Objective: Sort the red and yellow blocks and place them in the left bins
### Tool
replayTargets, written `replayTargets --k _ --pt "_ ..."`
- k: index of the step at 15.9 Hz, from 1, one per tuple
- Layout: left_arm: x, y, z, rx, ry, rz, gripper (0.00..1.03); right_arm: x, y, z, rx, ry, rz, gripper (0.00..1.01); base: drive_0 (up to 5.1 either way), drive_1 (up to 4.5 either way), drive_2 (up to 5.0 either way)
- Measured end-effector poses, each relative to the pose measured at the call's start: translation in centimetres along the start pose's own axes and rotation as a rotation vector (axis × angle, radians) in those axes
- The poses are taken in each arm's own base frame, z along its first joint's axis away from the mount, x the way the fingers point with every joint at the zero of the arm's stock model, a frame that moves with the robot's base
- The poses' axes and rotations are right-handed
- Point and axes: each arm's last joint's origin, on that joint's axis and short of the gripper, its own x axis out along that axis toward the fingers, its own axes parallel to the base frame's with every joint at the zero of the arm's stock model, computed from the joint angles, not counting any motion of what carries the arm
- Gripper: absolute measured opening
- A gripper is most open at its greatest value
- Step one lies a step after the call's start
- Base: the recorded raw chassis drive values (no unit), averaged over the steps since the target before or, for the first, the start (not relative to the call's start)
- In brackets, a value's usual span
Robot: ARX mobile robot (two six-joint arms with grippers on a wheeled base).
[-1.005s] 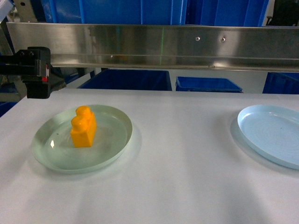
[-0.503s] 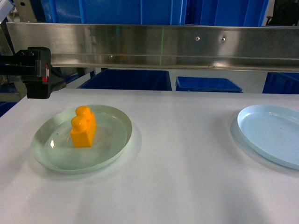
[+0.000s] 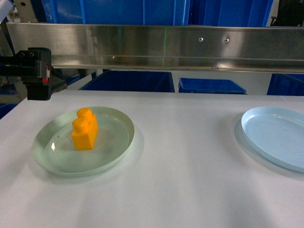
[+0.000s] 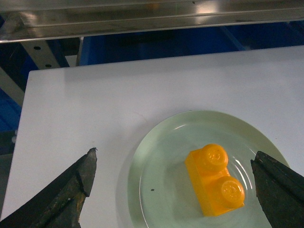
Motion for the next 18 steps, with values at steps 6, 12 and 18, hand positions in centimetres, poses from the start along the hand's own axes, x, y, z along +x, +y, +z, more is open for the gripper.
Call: replayTargets --k 6,12,18 --pt "0.0 0.0 0.0 0.000 0.000 0.000 0.98 0.0 0.0 0.0 0.001 0.005 0.003 0.28 0.0 0.00 0.0" --pt "1.0 -0.4 3.1 -0.089 0.100 0.018 0.98 0.0 0.0 -0.1 0.001 0.006 0.004 0.28 0.0 0.00 0.0" --pt "5.0 -3.5 4.6 -0.173 0.333 -0.015 0.98 0.0 0.0 0.0 0.001 0.006 0.004 0.28 0.0 0.00 0.0"
